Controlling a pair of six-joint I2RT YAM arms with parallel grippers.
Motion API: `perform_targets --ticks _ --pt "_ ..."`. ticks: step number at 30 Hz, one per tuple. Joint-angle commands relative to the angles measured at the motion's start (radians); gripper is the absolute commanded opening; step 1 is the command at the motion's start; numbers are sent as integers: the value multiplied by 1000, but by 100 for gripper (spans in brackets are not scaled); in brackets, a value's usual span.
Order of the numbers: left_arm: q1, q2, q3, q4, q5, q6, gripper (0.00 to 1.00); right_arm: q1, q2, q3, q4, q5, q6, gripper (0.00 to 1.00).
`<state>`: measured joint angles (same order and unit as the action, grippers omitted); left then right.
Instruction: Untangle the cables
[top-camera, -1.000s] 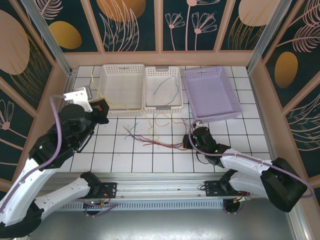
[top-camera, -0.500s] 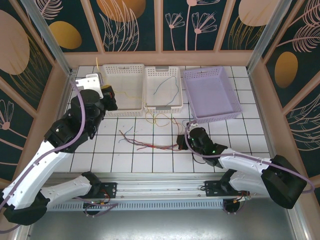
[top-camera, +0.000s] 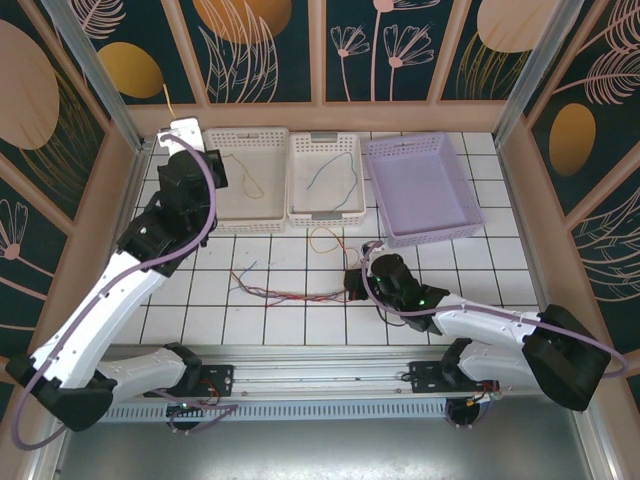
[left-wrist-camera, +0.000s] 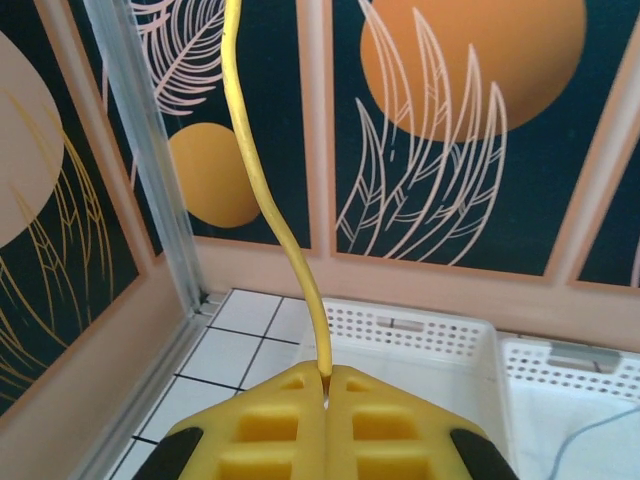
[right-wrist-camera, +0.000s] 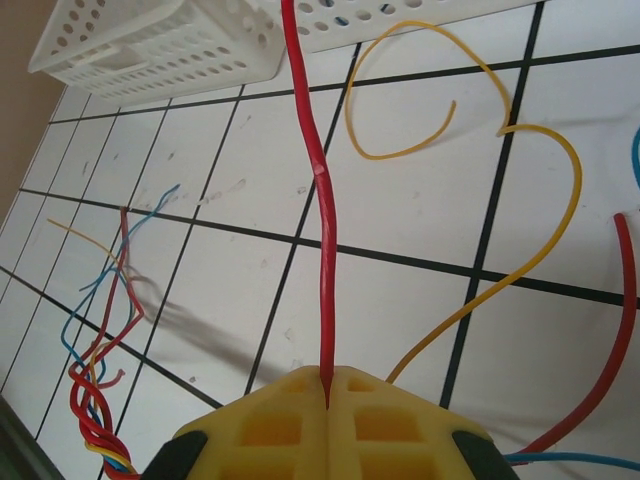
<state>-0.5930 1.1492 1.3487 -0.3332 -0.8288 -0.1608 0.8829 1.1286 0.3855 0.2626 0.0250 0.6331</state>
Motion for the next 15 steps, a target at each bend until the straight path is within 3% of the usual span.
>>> perform_targets --ticks 1,15 --pt "22 47 30 93 -24 56 0 17 5 46 36 -5 -18 0" --pt "210 330 27 195 37 50 0 104 -35 101 -3 20 -20 0"
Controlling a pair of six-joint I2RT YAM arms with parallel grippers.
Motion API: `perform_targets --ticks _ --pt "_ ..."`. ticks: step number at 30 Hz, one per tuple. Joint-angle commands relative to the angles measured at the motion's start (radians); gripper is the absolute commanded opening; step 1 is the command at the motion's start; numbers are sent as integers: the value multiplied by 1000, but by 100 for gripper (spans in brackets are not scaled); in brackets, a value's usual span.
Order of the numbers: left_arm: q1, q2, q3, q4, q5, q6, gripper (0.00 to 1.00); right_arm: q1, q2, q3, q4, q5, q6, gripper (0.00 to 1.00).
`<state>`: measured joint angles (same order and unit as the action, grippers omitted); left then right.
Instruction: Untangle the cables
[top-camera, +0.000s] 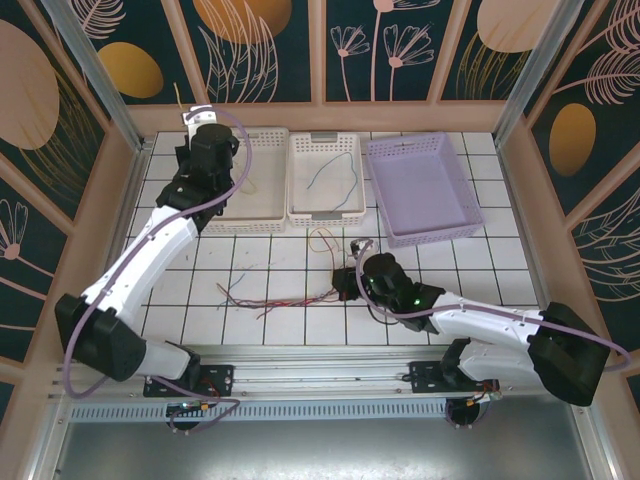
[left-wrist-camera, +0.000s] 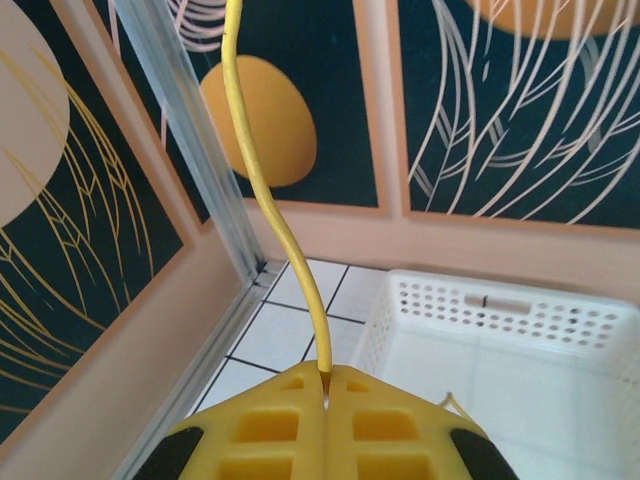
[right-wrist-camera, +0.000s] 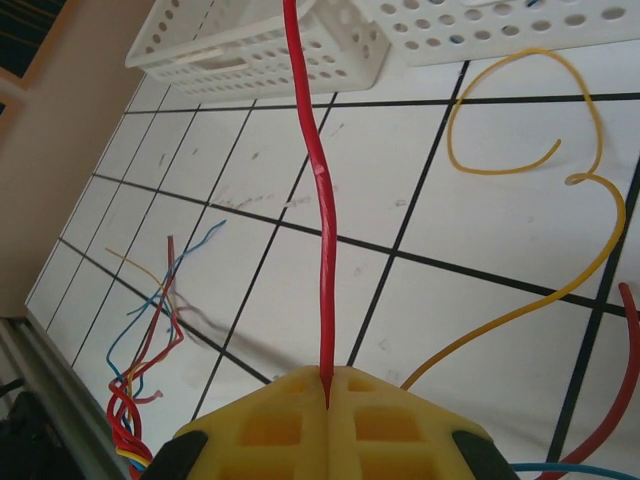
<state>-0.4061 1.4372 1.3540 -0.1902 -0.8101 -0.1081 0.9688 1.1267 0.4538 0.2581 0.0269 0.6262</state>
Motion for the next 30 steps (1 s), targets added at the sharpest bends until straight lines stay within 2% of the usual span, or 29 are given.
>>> perform_targets --ticks 1,6,13,19,30 --pt "28 62 25 51 24 -3 0 25 -40 33 0 21 -13 0" --pt "31 180 38 25 53 -39 0 51 -72 33 -17 55 -8 0" --pt "30 243 -48 43 124 -160 0 74 -90 28 -34 75 -3 0" --pt "30 390 -48 5 149 -212 0 94 -93 29 -31 83 1 0" --pt "30 531 -7 -24 161 -220 0 105 -104 34 -33 102 0 0"
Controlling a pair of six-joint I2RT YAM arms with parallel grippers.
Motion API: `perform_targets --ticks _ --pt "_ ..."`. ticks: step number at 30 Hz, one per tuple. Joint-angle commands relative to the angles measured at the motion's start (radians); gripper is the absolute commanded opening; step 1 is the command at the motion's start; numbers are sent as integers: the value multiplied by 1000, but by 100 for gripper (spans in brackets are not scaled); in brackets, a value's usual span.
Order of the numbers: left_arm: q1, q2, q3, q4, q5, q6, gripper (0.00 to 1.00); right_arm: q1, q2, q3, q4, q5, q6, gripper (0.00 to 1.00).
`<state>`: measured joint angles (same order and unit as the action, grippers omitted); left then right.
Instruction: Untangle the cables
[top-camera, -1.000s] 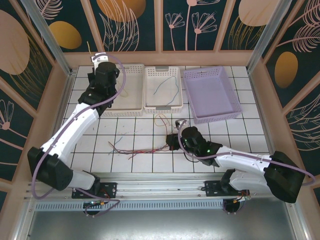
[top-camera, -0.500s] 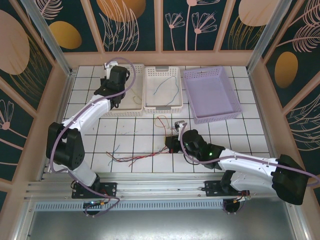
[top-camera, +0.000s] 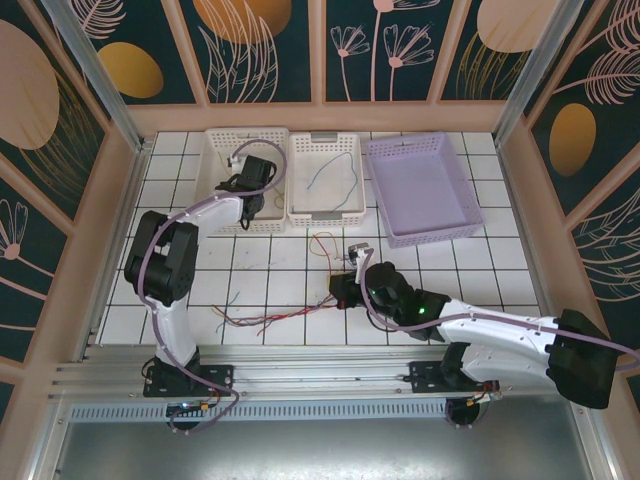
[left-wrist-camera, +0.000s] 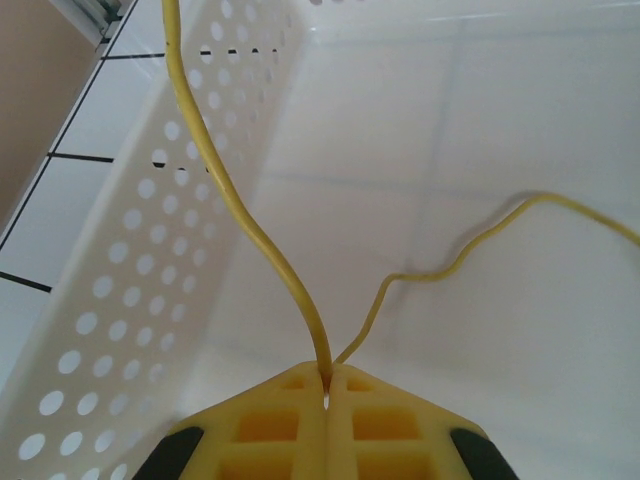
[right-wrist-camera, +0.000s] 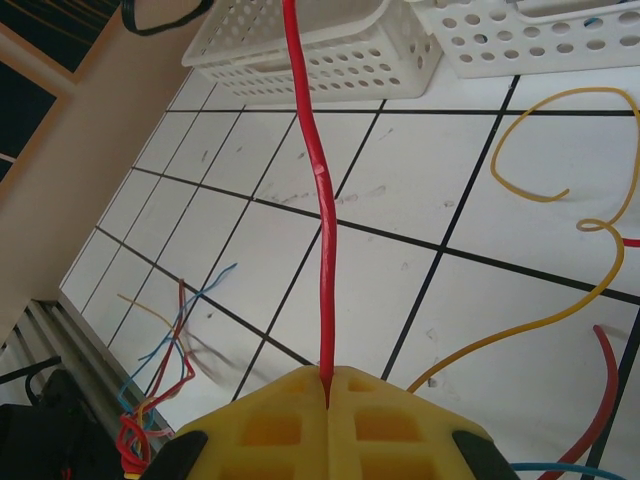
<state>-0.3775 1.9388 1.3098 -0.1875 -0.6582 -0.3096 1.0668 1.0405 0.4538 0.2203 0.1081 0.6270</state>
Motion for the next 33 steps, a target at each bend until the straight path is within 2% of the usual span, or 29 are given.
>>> perform_targets --ticks 1,2,10,17,24,29,33 --pt "2 38 47 -36 5 -17 0 7 -17 35 7 21 0 0" --pt "2 42 56 -43 3 -14 0 7 -18 37 7 20 0 0" --pt "2 5 110 -71 34 23 40 9 -21 35 -15 63 19 0" --pt "1 -46 165 -121 73 30 62 2 -22 51 -59 160 52 0" --pt "2 -162 101 -115 110 29 66 -43 -30 54 -74 150 82 0" --pt "14 -258 33 -95 105 -5 76 -45 -30 56 -54 112 60 0" --pt "93 -250 47 -120 252 -97 78 -43 -25 54 -23 60 23 0"
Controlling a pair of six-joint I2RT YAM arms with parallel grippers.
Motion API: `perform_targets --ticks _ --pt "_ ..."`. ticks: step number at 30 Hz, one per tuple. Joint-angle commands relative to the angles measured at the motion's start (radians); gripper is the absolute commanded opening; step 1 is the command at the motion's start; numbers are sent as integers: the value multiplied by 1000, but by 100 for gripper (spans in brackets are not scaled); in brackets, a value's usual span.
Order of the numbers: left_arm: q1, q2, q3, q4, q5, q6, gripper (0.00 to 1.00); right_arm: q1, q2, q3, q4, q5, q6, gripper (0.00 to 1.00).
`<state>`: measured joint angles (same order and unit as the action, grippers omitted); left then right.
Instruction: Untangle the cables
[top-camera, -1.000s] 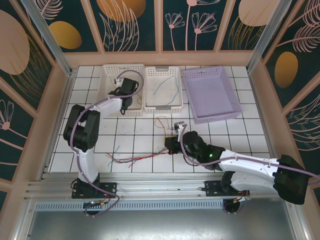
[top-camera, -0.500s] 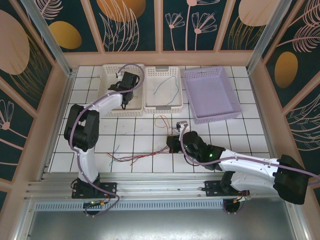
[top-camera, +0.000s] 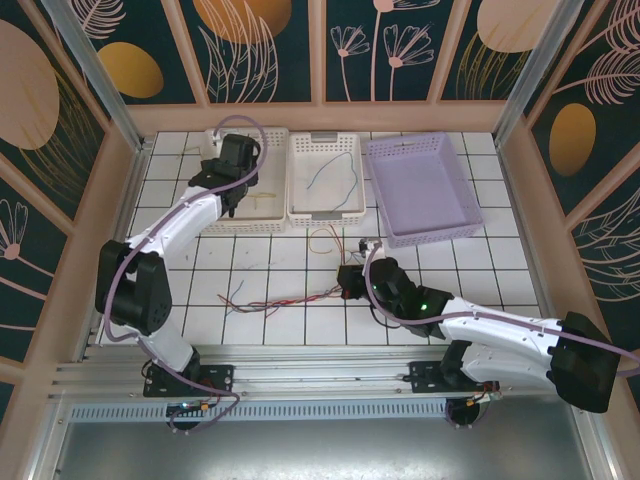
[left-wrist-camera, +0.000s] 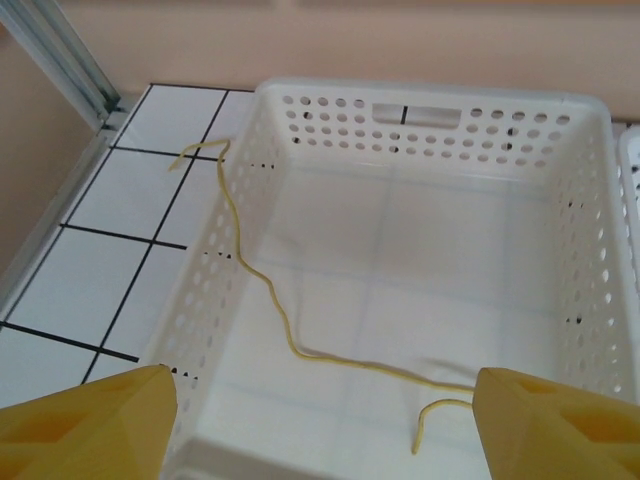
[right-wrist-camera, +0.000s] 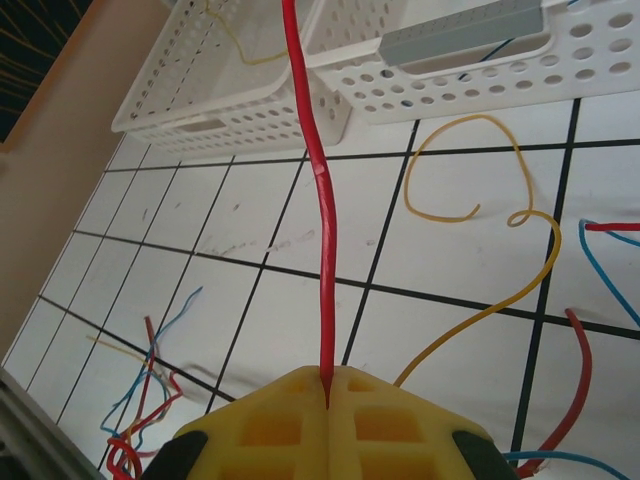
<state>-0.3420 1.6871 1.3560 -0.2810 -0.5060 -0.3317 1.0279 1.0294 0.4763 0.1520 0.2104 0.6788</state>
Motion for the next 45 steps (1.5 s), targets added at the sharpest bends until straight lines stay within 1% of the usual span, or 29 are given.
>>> perform_targets --ticks 1,6,10,13,18,25,27,33,35,37,40,41,45 --pt "72 19 16 -38 134 -87 78 -4 -10 32 54 -55 -39 0" --pt "90 153 97 -78 183 -120 80 -5 10 44 75 -96 -81 0" --pt "131 220 106 -53 243 -180 80 -5 34 57 73 -126 -121 0" --pt "147 290 155 -57 269 -206 81 -5 57 63 77 -134 -149 0" --pt "160 371 204 -50 238 -247 84 -6 103 76 72 -135 -190 0" --pt "182 480 302 -49 195 -257 84 -14 163 74 97 -155 -230 0" --pt "181 515 339 -60 194 -258 82 -19 177 74 104 -161 -237 0" --pt "182 589 397 -68 163 -251 69 -55 180 55 138 -191 -241 0" --pt "183 594 390 -62 142 -254 67 -68 176 49 148 -190 -240 0" --pt "186 596 373 -48 133 -257 66 -78 172 48 152 -225 -241 0" --pt "189 606 368 -38 136 -256 66 -86 169 46 156 -236 -244 0" --pt "189 609 370 -38 137 -256 65 -87 169 44 160 -240 -245 0" --pt "189 615 361 -18 139 -258 50 -91 170 34 171 -249 -239 0"
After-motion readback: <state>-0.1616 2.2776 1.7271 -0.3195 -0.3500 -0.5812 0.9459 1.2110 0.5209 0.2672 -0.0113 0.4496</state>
